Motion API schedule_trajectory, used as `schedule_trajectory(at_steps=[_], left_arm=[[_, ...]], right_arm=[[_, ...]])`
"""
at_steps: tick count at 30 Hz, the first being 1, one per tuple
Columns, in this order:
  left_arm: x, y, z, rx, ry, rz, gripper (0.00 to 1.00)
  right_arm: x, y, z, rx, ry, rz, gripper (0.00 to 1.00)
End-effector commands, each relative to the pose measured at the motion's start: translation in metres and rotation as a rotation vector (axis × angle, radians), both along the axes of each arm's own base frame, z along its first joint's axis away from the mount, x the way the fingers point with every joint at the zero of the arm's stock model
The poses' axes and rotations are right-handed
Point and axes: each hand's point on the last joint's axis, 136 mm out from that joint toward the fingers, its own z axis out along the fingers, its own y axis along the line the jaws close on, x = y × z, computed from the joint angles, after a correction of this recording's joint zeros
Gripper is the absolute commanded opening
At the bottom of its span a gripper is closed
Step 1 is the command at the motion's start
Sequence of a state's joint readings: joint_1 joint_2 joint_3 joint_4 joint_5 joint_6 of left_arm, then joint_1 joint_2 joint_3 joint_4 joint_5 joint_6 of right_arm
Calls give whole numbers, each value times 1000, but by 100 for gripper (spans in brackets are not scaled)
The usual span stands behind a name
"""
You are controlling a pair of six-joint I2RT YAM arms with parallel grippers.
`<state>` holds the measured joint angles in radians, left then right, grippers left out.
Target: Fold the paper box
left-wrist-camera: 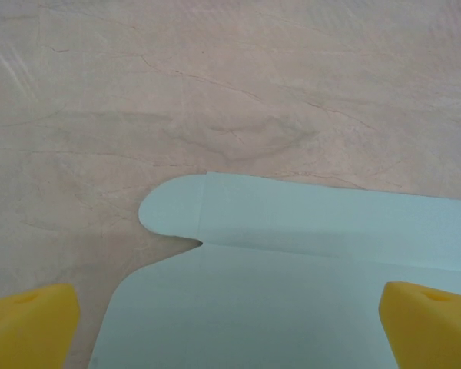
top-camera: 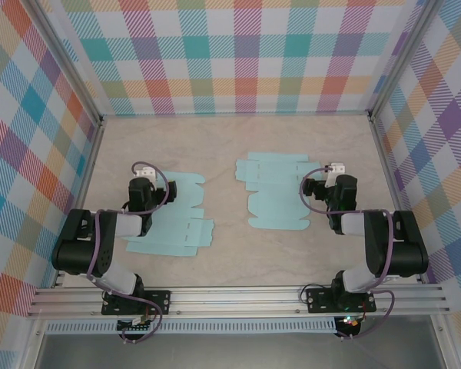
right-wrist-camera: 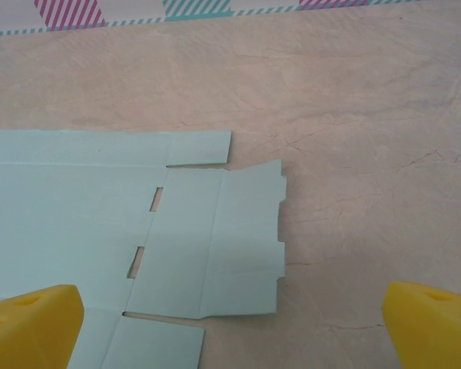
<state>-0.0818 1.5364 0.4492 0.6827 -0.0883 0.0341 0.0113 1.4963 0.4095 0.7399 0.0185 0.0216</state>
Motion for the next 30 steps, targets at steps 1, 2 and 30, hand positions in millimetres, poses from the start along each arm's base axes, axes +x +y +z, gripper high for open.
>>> schedule_trajectory(at_steps=[1,2,30], left_arm=[[6,4,33,4,-36,18,100],[4,5,41,7,-45,22,100],[69,-224,51,-554,191,-174,90]], right_arm=[[3,-9,25,12,-10,-52,100],[1,-11,26,21,25,-70,100],[-15,11,4,382,642,-241,100]])
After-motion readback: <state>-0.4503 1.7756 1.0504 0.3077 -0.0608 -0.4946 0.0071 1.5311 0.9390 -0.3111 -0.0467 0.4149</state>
